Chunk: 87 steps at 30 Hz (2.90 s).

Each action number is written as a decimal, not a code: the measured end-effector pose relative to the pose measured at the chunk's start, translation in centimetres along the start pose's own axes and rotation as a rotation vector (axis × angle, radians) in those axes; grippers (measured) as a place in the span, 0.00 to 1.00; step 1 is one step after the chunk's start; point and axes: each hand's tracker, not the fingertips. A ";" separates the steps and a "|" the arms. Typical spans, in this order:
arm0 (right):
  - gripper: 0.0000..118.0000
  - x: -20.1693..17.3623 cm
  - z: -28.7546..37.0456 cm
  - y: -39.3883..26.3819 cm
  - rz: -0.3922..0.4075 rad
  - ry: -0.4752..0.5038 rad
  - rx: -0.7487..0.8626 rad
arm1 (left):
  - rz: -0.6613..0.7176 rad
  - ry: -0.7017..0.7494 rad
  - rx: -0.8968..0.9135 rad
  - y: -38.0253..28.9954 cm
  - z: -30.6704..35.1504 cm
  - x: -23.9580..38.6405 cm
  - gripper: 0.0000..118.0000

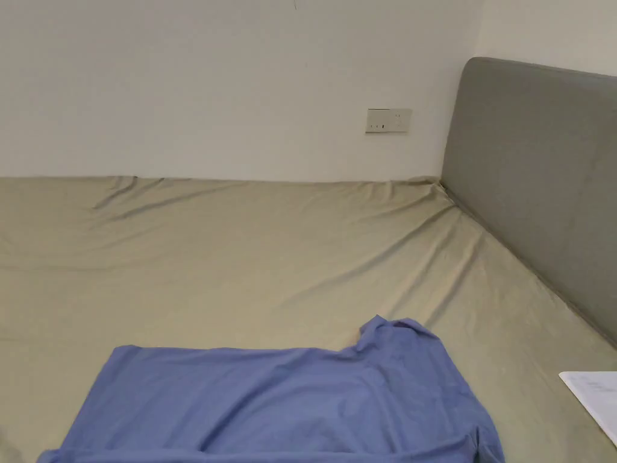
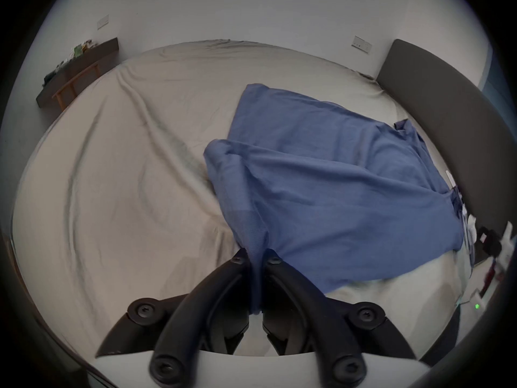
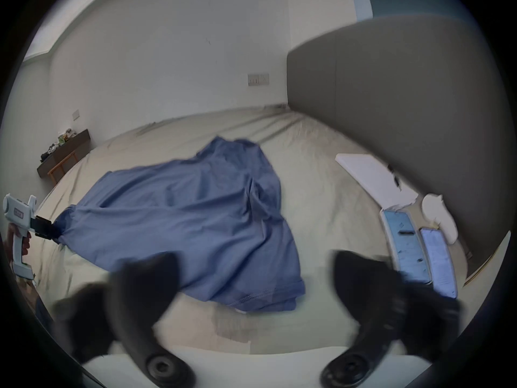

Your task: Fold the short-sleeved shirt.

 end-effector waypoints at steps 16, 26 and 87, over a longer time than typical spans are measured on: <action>0.08 3.7 -3.4 1.4 -0.043 0.053 -0.219 | 0.012 -0.040 0.021 0.2 5.3 1.7 0.05; 0.08 5.4 9.1 2.0 0.000 0.113 -0.088 | 0.028 -0.075 0.083 -4.6 16.0 -0.1 0.04; 0.51 -10.6 0.2 4.3 0.063 0.080 0.148 | 0.027 0.037 0.018 10.8 -7.2 -0.6 0.04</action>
